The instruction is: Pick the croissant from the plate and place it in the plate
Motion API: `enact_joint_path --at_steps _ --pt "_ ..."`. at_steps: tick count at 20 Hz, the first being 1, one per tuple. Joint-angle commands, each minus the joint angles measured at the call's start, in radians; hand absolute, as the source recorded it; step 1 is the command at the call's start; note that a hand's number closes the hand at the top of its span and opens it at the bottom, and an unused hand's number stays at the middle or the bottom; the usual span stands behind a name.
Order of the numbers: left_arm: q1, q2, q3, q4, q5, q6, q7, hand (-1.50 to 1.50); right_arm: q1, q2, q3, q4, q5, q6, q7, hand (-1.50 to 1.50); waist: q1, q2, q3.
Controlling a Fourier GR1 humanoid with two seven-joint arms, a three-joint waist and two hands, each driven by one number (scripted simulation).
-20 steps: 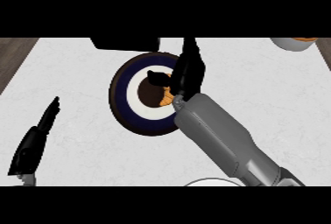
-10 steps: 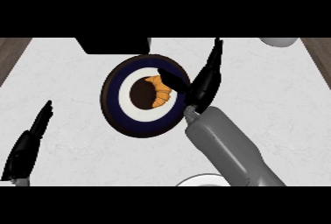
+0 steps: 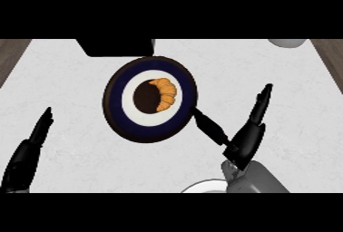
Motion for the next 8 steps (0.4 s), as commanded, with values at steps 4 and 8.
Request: enact_joint_path --at_steps 4,8 --pt "-0.043 0.023 0.032 0.012 0.009 -0.026 0.031 0.00 0.259 -0.165 0.080 -0.221 -0.137 -0.108 -0.166 -1.50 0.004 0.003 0.002" --pt "0.010 -0.014 0.000 -0.054 -0.010 -0.017 0.039 0.00 0.274 -0.235 0.063 -0.272 -0.260 -0.109 -0.226 -1.50 0.009 0.002 0.002"
